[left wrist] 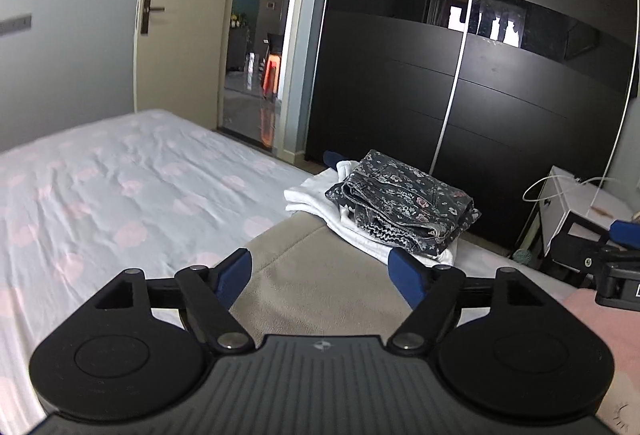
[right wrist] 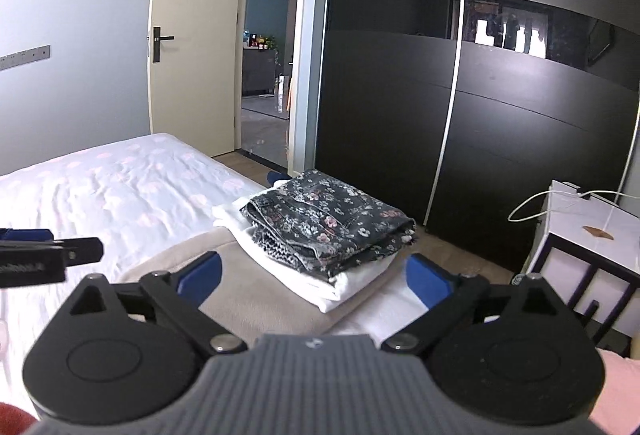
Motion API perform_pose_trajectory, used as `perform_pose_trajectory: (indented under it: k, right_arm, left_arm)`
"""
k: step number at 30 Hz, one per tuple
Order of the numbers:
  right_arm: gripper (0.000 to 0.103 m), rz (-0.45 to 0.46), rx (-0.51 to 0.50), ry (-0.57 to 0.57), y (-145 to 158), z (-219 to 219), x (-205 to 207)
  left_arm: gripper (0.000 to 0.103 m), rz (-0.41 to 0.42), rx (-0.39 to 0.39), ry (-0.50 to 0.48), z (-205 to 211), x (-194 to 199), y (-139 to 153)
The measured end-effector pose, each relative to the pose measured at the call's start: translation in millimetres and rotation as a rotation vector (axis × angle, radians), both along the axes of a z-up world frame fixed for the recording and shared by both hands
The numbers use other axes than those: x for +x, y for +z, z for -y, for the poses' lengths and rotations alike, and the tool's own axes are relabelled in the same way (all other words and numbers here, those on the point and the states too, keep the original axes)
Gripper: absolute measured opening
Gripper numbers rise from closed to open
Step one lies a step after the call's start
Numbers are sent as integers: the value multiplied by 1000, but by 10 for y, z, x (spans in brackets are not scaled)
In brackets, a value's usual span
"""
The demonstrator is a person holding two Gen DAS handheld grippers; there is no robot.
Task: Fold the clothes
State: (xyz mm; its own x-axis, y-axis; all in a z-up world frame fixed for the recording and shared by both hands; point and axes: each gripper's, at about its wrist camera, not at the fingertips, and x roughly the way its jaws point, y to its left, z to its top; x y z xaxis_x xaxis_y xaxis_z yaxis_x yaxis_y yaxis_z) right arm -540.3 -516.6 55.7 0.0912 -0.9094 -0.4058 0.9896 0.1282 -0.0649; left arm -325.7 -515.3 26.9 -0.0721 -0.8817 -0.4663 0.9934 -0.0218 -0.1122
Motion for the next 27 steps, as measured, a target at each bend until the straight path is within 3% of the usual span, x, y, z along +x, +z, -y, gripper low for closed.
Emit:
perform_pose_trajectory:
  k: [13, 18, 21, 27]
  right_arm:
    - [101, 41, 37, -29, -207, -519, -379]
    - [101, 104, 61, -37, -324, -508, -540]
    - [101, 118, 65, -39, -366, -498, -544]
    - [101, 112, 54, -33, -438, -519, -500]
  left_arm:
    - [75, 83, 0, 61, -297, -659, -160]
    - [76, 95, -4, 44, -385, -858, -215]
    - [76, 147, -22, 49, -448, -963, -222]
    - [76, 171, -25, 66, -480, -1026, -212]
